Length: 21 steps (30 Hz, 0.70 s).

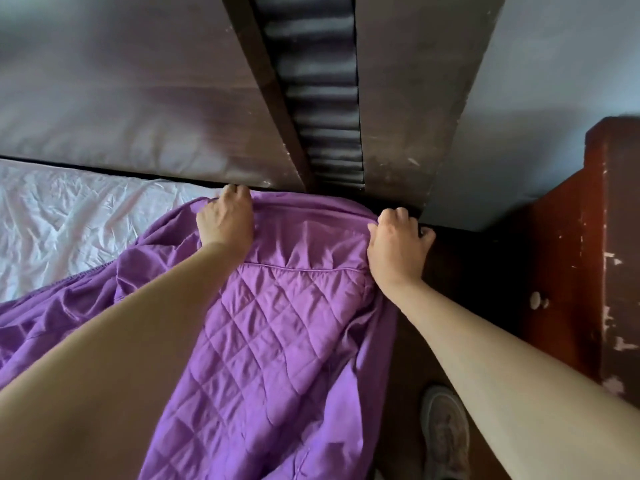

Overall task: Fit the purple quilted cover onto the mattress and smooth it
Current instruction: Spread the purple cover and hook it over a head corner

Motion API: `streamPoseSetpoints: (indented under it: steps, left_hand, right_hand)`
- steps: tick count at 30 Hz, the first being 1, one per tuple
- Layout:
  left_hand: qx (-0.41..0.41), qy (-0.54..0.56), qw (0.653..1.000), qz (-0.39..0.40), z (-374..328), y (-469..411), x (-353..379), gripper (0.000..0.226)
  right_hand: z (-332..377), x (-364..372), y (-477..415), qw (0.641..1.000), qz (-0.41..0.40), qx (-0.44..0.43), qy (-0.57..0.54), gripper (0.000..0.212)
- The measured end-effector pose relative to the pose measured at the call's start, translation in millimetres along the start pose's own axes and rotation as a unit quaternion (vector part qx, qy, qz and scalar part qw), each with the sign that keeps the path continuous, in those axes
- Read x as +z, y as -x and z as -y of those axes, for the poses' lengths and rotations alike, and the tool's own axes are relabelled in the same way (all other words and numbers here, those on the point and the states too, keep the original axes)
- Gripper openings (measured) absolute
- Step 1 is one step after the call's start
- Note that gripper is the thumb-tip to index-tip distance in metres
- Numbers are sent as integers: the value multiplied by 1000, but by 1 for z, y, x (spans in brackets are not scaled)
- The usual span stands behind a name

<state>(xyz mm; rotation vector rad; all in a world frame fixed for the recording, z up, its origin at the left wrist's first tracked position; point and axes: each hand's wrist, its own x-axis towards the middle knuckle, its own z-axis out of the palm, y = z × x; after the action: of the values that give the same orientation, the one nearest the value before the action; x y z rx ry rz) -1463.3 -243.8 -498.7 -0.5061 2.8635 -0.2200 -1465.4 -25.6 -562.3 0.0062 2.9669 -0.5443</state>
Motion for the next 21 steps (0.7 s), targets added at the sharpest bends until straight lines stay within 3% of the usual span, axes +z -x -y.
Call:
streamPoseSetpoints:
  steps: [3,4,6,8,10,13,16,19,21]
  left_hand:
    - [-28,96,995,-8,0,15,5,34]
    - [6,99,994,-34,-1,25,7,34]
    - [148,102,979,-98,-7,49,11,30]
    - [278,115,948,-105,-22,66,15,34]
    - [332,93,935,-84,-41,68,22,43]
    - [329,79,939,-56,-62,58,25,41]
    - [322,53,942,-79,-69,55,25,17]
    - [337,-1,935,-107,-76,57,20,10]
    - [287,12,953,-101,-78,48,13,5]
  right_hand:
    - [-7,-2,16,988,5,36,-150,21]
    - [-13,-4,29,979,-14,58,-196,22]
    - [-26,-6,59,957,-24,135,-255,30]
    - [-35,3,84,945,64,205,-247,39]
    - [-42,14,101,938,158,218,-218,38]
    - [-41,23,105,941,194,189,-202,29]
    - [-41,29,97,961,170,155,-153,26]
    - [-59,39,89,958,157,216,-108,24]
    - [-73,49,86,942,175,264,-113,24]
